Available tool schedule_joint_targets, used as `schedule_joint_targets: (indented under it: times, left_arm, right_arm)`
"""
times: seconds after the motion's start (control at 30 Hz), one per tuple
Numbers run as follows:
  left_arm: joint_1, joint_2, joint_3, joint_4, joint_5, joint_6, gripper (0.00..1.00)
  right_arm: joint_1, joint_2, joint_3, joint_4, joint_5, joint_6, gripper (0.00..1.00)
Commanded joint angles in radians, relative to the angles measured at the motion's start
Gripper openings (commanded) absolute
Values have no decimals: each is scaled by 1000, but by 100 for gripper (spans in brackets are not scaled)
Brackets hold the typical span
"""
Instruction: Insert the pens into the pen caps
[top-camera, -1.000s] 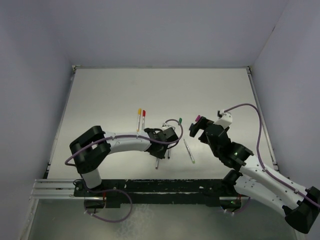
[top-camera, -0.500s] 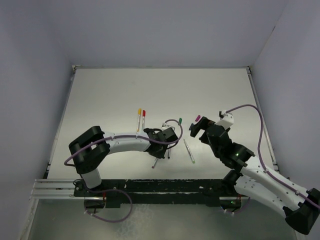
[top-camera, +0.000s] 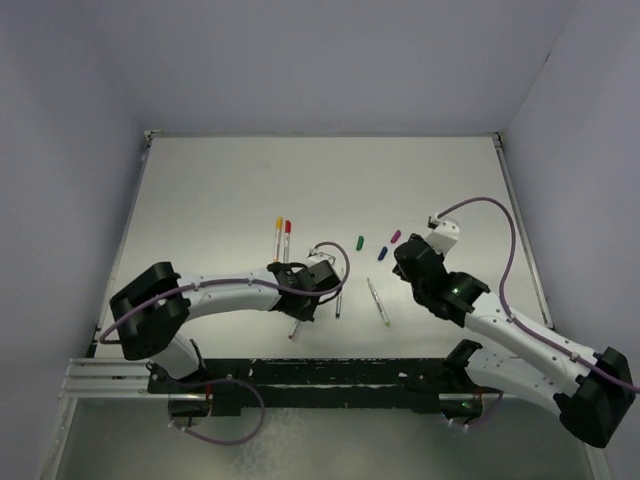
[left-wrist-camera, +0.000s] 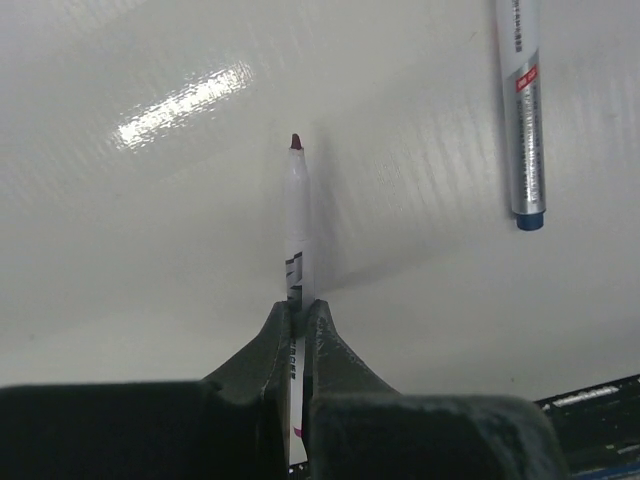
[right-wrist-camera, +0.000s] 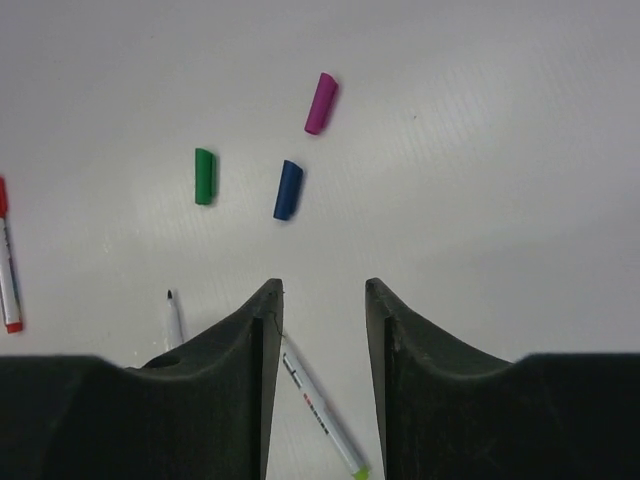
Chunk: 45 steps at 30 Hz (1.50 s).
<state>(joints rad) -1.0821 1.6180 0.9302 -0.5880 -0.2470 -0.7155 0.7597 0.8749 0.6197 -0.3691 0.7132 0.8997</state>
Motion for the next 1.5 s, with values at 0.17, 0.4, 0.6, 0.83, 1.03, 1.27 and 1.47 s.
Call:
schedule_joint_targets:
  times: [0.17, 0.4, 0.6, 0.83, 1.03, 1.27, 1.47]
  left_arm:
    - [1, -227, 13, -31, -58, 32, 0]
    - [-2, -365, -45, 17, -36, 58, 0]
    - [-7, -591, -170, 170, -43, 99, 0]
    - [-5, -771, -311, 331, -21, 144, 0]
    - [-7, -709, -297, 349, 11, 182, 0]
    - [-7, -716, -328, 439, 39, 218, 0]
    - [-6, -707, -338, 439, 38, 217, 0]
  right_arm:
    - [-142, 293, 201, 34, -27, -130, 39]
    - [-267, 518, 286, 141, -155, -211, 38]
    - [-300, 673, 369, 163, -191, -244, 38]
    - [-310, 786, 449, 170, -194, -261, 39]
    - [-322, 870, 489, 164, -198, -250, 40]
    - [-340, 925, 507, 162, -200, -233, 40]
    - [-361, 963, 520, 169, -222, -225, 39]
